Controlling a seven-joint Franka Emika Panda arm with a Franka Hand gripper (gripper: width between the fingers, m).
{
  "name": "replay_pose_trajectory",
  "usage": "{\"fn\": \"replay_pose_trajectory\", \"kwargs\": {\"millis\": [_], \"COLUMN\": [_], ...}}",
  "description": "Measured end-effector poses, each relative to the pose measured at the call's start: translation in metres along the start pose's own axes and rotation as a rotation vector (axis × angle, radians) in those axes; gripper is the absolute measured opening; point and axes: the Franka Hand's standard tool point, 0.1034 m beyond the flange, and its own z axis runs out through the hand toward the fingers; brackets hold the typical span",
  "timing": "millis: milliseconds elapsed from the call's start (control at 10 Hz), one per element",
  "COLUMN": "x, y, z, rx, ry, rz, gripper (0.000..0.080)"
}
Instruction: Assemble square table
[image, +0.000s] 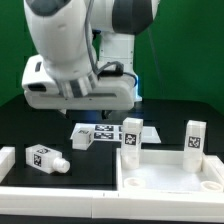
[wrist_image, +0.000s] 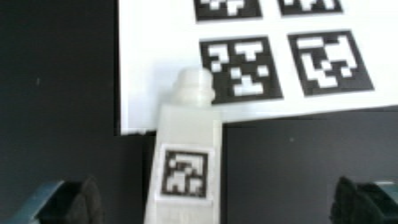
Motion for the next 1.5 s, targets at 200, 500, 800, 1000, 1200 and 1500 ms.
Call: {"fn": "replay_pose_trajectory", "kwargs": {"millis": [200, 500, 800, 1000, 1200, 1500], "x": [0.014, 0.013, 0.011, 0.011, 0.012, 0.012], "y": [0.007, 0.005, 0.012, 0.011, 0.010, 0.008], "z": [0.003, 0.004, 0.022, 0.030, 0.032, 0.037], "rx": [0.011, 0.008, 0.015, 0.016, 0.027, 0.027], "ry": [-0.049, -0.052, -0.111, -0.138, -0.137, -0.143], "rz": [0.029, 0.025, 0.127, 0.154, 0.155, 0.088], "gripper": [0.0649, 0.0649, 0.0649, 0.0649, 0.0649, 0.0649]}}
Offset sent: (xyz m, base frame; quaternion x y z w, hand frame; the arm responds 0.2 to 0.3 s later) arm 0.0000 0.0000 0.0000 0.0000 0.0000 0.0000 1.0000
